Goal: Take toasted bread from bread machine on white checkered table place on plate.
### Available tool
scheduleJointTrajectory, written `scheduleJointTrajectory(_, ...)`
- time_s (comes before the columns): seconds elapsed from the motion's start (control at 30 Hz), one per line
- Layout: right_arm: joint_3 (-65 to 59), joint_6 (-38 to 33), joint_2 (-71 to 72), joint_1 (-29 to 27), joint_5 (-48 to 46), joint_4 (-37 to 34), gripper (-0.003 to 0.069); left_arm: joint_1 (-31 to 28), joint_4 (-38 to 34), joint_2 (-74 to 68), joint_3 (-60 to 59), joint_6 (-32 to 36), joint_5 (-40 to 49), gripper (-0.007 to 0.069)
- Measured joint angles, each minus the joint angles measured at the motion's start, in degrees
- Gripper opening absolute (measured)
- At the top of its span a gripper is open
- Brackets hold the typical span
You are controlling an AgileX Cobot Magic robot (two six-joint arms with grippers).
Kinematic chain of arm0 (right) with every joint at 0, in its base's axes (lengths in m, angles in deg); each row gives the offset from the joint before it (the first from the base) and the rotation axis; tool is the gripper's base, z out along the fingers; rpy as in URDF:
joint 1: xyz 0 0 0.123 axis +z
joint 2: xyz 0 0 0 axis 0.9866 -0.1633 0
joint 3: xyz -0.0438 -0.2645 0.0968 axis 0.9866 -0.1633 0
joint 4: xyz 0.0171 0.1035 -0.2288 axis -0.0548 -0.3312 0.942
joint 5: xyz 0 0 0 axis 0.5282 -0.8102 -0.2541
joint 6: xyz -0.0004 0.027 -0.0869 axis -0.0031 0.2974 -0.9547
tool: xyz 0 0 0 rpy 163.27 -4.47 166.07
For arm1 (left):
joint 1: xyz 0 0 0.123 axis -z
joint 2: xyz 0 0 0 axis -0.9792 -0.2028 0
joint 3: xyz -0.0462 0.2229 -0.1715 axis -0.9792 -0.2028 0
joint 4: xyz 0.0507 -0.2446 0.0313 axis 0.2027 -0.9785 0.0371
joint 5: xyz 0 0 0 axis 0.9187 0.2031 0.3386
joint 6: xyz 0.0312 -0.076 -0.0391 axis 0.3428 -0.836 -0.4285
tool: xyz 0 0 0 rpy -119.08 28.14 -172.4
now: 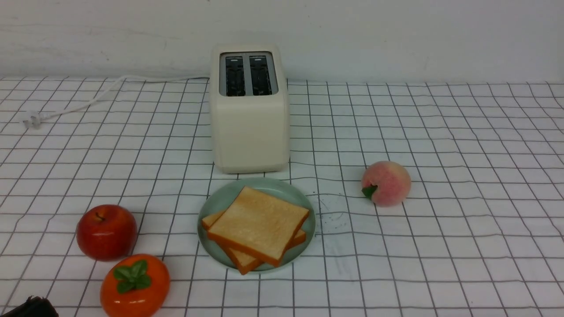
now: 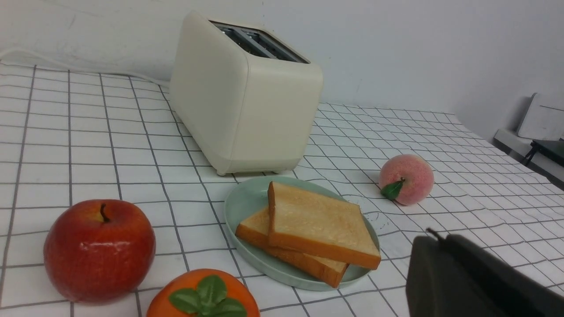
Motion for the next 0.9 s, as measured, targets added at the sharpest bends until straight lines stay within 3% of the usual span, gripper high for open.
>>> scheduleJointTrajectory(0.37,0.0,0.0,0.0,0.0,0.0,0.0,-0.0004,-0.3,3.4,0.0,-0.4,-0.3,-1.5,0.0000)
scheduleJointTrajectory(0.6,0.0,-0.1,0.0,0.0,0.0,0.0,0.0001,-11.0,17.1,0.6,-5.0,-10.8,-3.1,-0.0013)
scheduleJointTrajectory(0.73,0.0,-0.1,0.0,0.0,0.0,0.0,0.0004,-13.7,19.7,0.6,-9.2,-17.0,-0.2,-0.0013)
scheduleJointTrajectory(0.9,0.0,-0.1,0.0,0.0,-0.1,0.0,0.0008,-13.9,20.0,0.6,-9.7,-18.9,6.2,-0.0013)
